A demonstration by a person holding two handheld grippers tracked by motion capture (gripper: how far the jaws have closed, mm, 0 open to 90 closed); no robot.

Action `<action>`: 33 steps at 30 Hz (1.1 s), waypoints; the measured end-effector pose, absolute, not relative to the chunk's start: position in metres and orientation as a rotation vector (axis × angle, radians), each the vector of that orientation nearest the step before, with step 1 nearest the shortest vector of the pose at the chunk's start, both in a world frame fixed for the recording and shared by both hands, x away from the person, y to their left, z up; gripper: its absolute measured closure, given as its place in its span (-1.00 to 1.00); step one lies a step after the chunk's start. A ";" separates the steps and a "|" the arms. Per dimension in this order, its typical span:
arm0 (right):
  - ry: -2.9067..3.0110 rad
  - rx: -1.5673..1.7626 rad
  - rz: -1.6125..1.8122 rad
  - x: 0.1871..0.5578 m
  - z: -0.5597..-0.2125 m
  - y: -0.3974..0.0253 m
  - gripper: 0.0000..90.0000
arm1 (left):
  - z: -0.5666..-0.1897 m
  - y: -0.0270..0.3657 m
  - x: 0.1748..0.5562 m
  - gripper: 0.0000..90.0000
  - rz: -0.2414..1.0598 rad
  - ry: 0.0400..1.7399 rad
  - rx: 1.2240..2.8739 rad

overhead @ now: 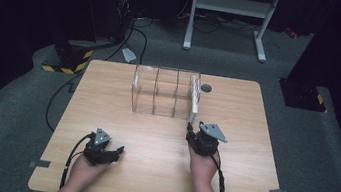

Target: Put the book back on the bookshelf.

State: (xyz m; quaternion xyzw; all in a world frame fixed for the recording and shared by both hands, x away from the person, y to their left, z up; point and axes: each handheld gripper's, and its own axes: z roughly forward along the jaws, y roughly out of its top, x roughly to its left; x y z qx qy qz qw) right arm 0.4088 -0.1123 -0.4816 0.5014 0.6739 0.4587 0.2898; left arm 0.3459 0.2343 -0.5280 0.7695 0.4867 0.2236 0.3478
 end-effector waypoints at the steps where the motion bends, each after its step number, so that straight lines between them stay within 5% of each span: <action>1: 1.793 1.336 1.223 0.409 -0.481 -0.113 0.21 | -0.528 0.234 0.346 -0.31 0.579 1.262 1.995; 33: 1.761 1.347 1.205 0.421 -0.483 -0.118 0.16 | -0.528 0.234 0.345 -0.31 0.579 1.262 1.997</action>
